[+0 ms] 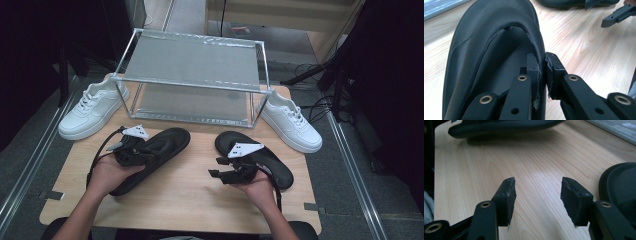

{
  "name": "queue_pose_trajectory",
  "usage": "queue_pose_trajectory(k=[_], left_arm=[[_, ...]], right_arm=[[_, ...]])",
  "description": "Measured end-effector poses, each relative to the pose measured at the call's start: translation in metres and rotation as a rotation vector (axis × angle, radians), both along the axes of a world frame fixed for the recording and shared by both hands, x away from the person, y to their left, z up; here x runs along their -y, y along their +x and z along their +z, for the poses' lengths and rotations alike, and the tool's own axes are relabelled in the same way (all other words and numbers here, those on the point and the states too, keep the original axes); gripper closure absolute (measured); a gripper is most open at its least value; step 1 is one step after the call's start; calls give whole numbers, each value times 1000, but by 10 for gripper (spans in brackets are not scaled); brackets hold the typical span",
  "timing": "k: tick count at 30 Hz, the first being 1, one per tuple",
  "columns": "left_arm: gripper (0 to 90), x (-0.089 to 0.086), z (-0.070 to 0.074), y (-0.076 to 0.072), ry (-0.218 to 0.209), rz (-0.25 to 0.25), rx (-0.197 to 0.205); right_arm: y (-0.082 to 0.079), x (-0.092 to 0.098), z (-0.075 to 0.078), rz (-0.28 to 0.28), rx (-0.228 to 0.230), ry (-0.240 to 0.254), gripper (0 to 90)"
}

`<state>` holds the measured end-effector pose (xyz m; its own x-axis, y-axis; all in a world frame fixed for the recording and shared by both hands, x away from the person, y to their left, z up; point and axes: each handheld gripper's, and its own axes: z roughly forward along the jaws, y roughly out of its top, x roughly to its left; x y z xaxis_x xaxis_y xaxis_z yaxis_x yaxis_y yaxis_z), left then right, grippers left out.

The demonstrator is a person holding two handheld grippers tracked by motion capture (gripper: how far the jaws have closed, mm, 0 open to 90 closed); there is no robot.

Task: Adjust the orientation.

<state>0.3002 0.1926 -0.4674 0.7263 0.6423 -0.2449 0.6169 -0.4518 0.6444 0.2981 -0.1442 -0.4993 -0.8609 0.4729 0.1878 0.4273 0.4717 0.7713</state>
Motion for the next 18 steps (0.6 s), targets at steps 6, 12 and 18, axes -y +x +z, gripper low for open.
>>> queue_pose_trajectory(k=[6,12,18], left_arm=[[826,21,-7,7,18,-23,-9],[826,47,-18,19,4,-28,-28],[823,59,-33,24,18,-43,-46]], right_arm=[[-2,-8,-2,-21,-8,18,467],[-4,-7,-2,-60,-12,25,466],[-1,-7,-6,-94,-16,33,467]])
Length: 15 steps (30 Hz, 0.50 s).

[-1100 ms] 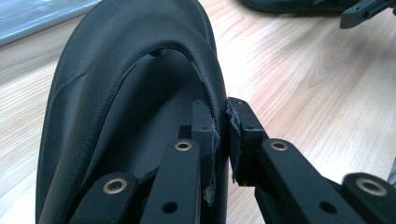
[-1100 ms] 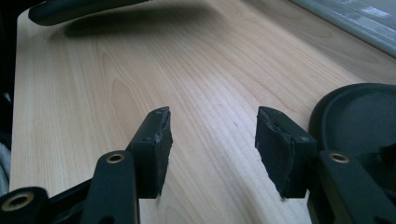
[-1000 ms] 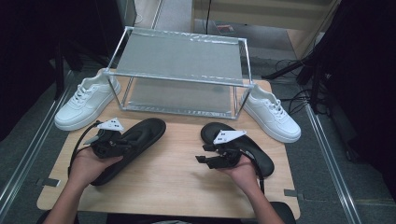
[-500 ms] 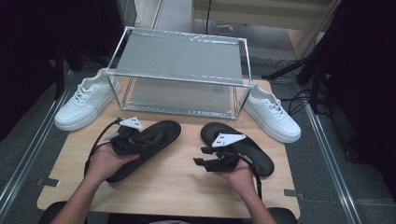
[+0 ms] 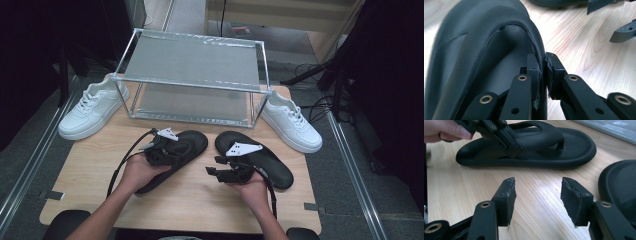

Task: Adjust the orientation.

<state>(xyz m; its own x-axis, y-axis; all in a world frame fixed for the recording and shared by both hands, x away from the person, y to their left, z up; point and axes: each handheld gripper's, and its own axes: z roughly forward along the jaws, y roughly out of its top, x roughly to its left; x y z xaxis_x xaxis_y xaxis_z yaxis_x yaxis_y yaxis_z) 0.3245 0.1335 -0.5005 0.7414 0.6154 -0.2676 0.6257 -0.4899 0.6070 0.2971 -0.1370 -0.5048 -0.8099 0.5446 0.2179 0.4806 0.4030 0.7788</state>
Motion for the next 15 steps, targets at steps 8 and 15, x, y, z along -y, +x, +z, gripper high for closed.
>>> queue_pose_trajectory(k=[8,15], left_arm=[[696,-6,1,3,-62,-13,-14],[536,-17,13,-4,-29,-54,17]], right_arm=[[3,-3,-2,-13,4,-28,467],[7,-11,1,-27,-13,-23,467]])
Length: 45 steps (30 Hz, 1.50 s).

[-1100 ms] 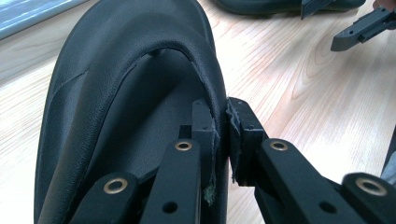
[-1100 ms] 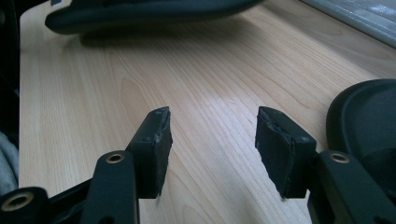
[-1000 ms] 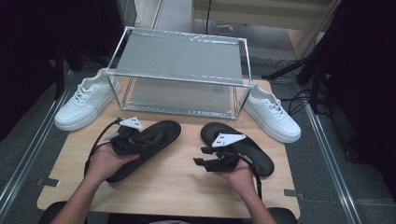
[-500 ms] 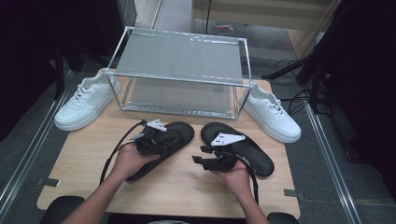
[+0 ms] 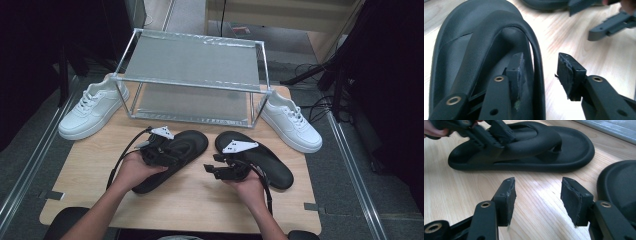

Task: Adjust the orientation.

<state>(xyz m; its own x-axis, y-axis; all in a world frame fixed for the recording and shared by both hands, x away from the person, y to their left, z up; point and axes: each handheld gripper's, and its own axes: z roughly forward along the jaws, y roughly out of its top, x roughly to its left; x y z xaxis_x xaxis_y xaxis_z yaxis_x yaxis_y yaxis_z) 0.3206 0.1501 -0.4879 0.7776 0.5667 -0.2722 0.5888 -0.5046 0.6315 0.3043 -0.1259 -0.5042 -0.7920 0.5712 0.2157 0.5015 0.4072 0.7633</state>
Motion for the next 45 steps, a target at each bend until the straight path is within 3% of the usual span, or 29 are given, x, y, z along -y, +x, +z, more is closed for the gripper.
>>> queue_pose_trajectory(k=[5,10,14,18,25,31,34,41,45], left_arm=[[521,-15,8,-4,-11,-5,19],[523,-31,12,-7,-29,-14,39],[544,-44,14,-6,-43,18,35],[708,-57,14,-6,-71,35,4],[853,-77,5,-5,-31,73,-8],[888,-94,-2,-4,-19,116,-4],[887,-101,-7,-1,-12,142,2],[887,-112,-22,8,6,188,-11],[887,-108,-27,8,16,172,-22]], right_arm=[[3,-13,7,26,12,31,468],[7,-30,10,53,24,15,512],[6,-38,6,60,23,18,542],[2,-40,0,78,23,11,559],[-1,-46,-6,108,13,3,605],[-2,-52,-5,137,14,22,825],[-3,-56,-4,146,4,18,873],[-3,-66,-4,158,9,13,882],[-5,-70,-3,167,18,18,882]])
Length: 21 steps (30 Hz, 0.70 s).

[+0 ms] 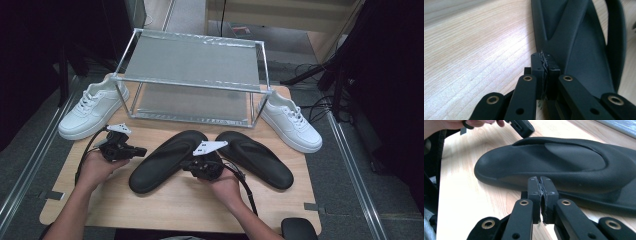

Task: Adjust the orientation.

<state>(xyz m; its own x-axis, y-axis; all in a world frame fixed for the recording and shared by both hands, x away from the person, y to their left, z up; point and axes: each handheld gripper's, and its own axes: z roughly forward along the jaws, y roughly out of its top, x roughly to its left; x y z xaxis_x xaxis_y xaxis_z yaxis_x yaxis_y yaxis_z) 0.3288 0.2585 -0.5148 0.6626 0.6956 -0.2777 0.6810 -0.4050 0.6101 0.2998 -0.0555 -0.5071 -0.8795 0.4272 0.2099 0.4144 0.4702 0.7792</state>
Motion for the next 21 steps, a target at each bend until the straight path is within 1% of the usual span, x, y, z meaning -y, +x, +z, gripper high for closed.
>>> queue_pose_trajectory(k=[3,4,6,7,8,9,11,16,19,21], left_arm=[[887,5,-1,-1,23,-14,4],[889,5,0,-1,22,-15,6],[897,5,-1,-2,25,-14,4],[898,5,-1,-2,23,-14,4],[898,6,0,-2,13,-20,-3],[897,6,-1,-2,11,-30,-3],[898,9,0,-3,21,-38,1],[898,10,0,-4,9,-37,-9],[899,13,0,-6,11,-52,-5],[899,15,1,-7,13,-62,-3]], right_arm=[[1,-3,-1,6,-3,-6,883],[2,-4,-2,4,-10,-7,889],[3,-5,-3,2,-7,-14,889],[3,-5,-3,1,-9,-15,890],[3,-5,-4,-1,-10,-19,890],[4,-6,-5,-1,-10,-24,890],[4,-6,-6,-3,-11,-30,890],[5,-4,-6,-4,-13,-33,900],[5,-3,-6,-1,-6,-37,900],[6,-1,-5,-7,-13,-39,900]])
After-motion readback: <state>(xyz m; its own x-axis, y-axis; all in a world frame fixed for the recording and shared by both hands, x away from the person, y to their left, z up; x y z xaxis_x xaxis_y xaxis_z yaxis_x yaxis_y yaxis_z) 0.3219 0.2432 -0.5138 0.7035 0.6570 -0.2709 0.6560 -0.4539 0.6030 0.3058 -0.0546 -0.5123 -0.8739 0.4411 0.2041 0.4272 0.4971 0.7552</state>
